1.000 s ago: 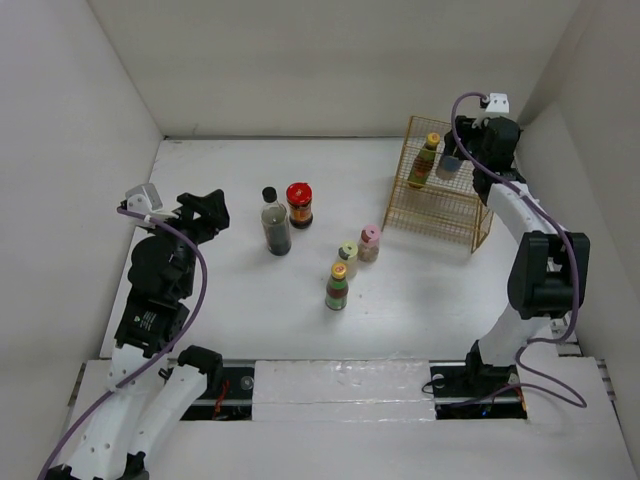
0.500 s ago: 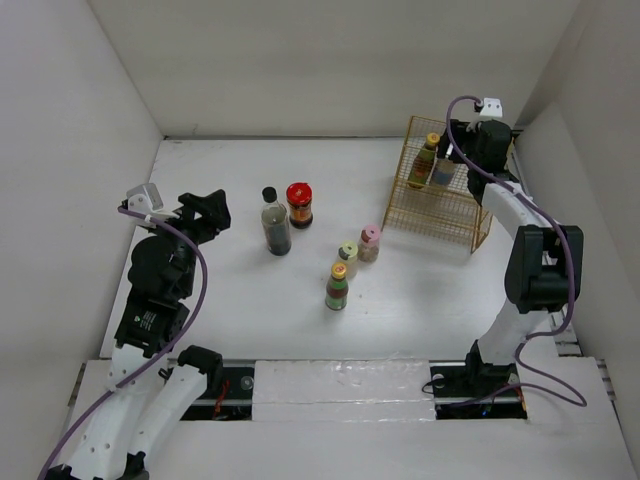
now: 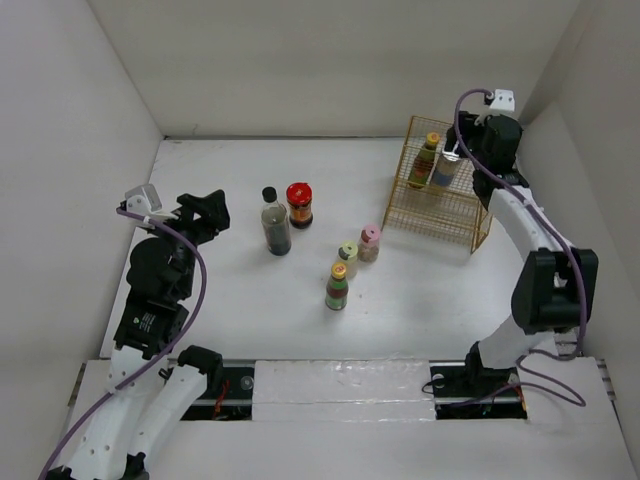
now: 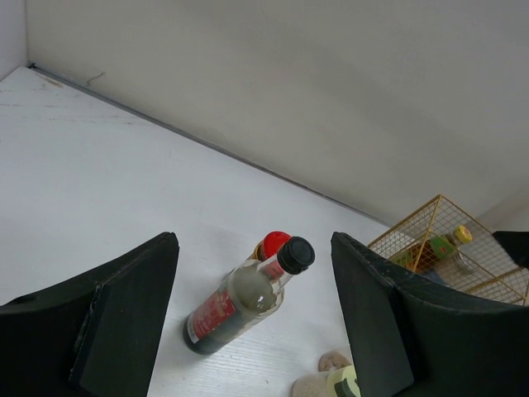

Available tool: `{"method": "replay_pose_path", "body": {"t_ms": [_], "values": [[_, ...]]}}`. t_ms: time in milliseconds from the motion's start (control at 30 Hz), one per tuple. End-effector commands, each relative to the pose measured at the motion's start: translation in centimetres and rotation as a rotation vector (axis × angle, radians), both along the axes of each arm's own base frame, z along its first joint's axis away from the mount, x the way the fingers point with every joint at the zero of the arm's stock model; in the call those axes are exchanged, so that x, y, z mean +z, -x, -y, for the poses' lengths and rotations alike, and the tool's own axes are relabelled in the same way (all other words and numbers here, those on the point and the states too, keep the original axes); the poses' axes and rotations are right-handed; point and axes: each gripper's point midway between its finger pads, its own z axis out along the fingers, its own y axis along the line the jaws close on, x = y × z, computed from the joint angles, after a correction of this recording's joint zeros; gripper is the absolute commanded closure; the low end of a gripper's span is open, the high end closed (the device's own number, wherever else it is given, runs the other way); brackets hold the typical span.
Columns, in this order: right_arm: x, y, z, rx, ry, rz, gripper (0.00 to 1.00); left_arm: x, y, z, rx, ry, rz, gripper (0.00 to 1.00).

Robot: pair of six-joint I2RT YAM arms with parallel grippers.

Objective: Organize the condiment bottles

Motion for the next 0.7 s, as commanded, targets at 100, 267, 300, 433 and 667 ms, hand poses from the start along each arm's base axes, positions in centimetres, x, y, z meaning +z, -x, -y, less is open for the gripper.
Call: {"method": "replay_pose_path", "body": {"t_ms": [100,267,300,433,667], "values": [[10.3,9.0,-11.5,0.29,-0.076,0.284,0.89,2.1,0.1,0.2,-0.012,0.009,0.063,0.31],[8.1,19.7,-25.7,0.777,-0.09,0.309,0.65,2.6,0.5,0.5,-0.035,0.014,0.083,0.55],[8.0,21.5,-26.9,0.847,-0.081,0.318,0.64,2.6,0.5,0.5,-0.035,0.014,0.083,0.63],[3.3,27.7,-29.3,1.01,0.008,0.159,0.15,2.9,0.7,0.2,-0.024,0.018,0.094,0.77],[-3.5,32.2,-29.8,1.073,0.052,-0.034,0.09,2.4,0.3,0.8,-0.045,0.01,0.075,0.49]]}}
